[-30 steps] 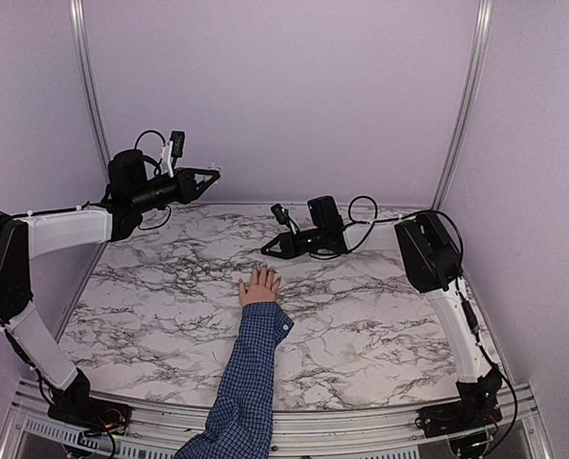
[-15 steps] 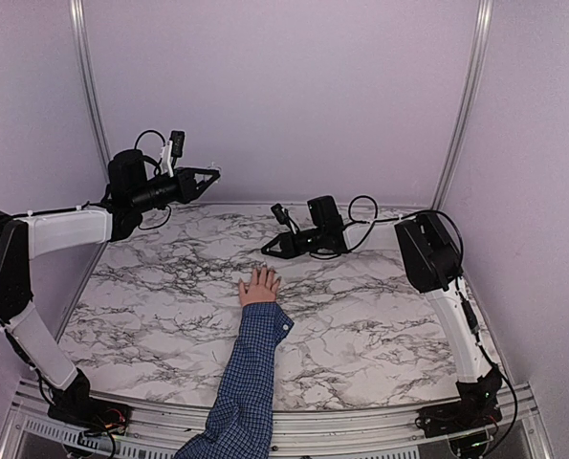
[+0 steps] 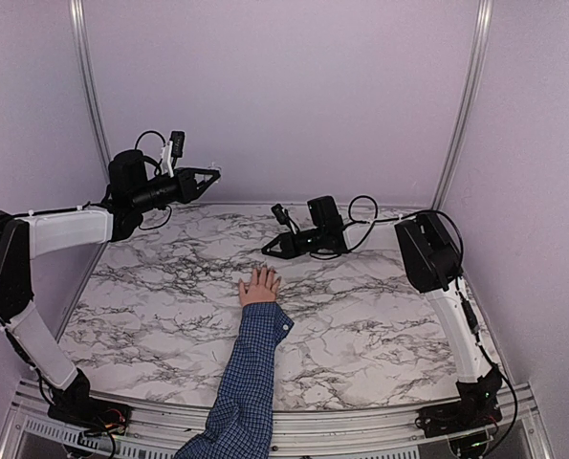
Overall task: Paint the nails
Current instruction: Paint the hand on the nail.
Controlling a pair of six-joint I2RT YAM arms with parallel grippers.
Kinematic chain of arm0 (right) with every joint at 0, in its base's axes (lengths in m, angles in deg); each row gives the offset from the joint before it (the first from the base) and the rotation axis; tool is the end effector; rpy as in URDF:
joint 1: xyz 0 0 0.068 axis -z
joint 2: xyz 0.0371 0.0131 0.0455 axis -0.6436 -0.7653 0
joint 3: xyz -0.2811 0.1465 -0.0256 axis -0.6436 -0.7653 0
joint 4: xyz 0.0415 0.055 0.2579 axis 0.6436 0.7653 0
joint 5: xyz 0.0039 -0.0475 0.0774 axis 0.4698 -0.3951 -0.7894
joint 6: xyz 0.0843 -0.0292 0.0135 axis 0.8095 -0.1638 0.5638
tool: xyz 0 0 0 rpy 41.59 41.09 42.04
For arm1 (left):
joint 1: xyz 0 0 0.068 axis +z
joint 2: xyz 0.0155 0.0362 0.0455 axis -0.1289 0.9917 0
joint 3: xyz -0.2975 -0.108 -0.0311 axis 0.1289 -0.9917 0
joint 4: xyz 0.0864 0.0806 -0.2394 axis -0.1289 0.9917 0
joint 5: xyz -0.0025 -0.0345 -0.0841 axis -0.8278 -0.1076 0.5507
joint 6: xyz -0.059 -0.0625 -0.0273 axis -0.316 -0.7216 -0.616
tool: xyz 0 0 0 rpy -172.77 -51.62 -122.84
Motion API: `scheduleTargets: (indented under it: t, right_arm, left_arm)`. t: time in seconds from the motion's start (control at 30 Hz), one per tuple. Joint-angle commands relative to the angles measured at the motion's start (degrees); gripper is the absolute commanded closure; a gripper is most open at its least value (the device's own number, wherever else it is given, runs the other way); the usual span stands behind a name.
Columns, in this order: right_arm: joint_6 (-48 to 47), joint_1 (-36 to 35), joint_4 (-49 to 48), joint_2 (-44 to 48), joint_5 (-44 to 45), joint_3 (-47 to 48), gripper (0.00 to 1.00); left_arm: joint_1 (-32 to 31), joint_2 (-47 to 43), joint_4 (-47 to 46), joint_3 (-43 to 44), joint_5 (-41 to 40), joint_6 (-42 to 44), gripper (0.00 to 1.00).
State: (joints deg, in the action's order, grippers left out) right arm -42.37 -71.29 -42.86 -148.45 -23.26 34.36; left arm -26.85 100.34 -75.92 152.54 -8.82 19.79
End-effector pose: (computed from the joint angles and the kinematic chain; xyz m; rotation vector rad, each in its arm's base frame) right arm 0.4958 0.3691 0.1241 -0.8590 2.0571 1.2998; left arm 0.3940 -0.1864 0.3638 0.4845 1.5090 -0.9821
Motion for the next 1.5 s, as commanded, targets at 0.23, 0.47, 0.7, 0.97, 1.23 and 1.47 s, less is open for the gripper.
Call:
scheduleTargets:
  t: [0.23,0.47,0.7,0.97,1.23,1.47]
  right_arm:
    - [-0.42,0.39,0.81,-0.85,2.01,2.76,1.0]
    - [-0.39,0.45,0.9,-0.95,2.51,2.93,1.0]
    - [-0.26,0.56,0.89,-1.12,2.78,3.29,1.0]
    - [-0.17,0.69,0.99,-1.47,3.05,3.61,1.0]
    - [-0.19,0.9,1.07,-1.63,3.32,3.72,1.0]
    - [-0.01,1.19,1.07,-1.74,3.39,4.04,1.0]
  left_arm:
    - [0.29,0.75,-2.91,1.24,1.12,0.11,1.0]
    - [0.3,0.78,-2.92,1.37,1.13,0.17,1.0]
    - [0.37,1.14,-2.92,1.83,1.09,0.08,1.0]
    - [0.41,1.4,-2.94,2.18,1.28,0.08,1.0]
    - [0.46,1.71,-2.96,2.46,1.41,-0.14,1.0]
    - [0.47,1.88,-3.0,2.47,1.18,-0.13,1.0]
